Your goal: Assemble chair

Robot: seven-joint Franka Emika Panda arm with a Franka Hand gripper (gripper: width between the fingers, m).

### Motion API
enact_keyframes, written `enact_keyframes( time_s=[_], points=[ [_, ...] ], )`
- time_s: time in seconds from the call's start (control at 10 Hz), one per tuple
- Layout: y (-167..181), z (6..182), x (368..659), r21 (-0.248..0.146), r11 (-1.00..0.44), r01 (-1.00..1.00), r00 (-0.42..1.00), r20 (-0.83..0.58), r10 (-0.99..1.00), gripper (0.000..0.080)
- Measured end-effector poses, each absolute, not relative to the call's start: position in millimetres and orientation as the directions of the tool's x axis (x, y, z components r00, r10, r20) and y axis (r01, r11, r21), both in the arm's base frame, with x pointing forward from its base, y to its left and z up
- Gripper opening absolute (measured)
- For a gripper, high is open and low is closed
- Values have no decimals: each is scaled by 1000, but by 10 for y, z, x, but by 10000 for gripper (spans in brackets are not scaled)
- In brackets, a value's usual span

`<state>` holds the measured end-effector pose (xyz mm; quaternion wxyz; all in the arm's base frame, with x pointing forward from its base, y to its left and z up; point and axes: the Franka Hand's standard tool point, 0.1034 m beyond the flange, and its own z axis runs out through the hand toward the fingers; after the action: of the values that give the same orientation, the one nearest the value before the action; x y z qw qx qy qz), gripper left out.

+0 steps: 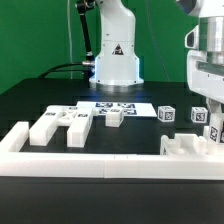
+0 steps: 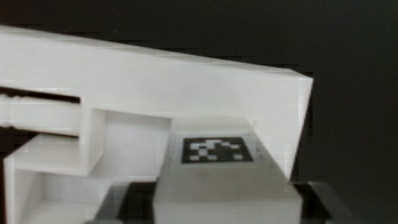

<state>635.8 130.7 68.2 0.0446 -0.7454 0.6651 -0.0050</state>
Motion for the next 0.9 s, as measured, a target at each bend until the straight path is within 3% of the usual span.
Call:
enact_keyframes(
  time_s=[0.2, 0.5, 0.6, 0.7, 0.9],
  points=[
    [1303, 681, 6361, -67, 0, -998, 4, -74, -997, 290],
    [1309, 681, 6363, -70, -12, -997, 17, -74, -997, 326],
    [1310, 681, 6363, -72, -49, -996, 54, -71, -996, 513],
    [1319, 692, 6365, -76, -76, -994, 81, -70, -994, 606],
    [1311, 700, 6370, -90, -294, -952, 299, -49, -953, 641]
  ],
)
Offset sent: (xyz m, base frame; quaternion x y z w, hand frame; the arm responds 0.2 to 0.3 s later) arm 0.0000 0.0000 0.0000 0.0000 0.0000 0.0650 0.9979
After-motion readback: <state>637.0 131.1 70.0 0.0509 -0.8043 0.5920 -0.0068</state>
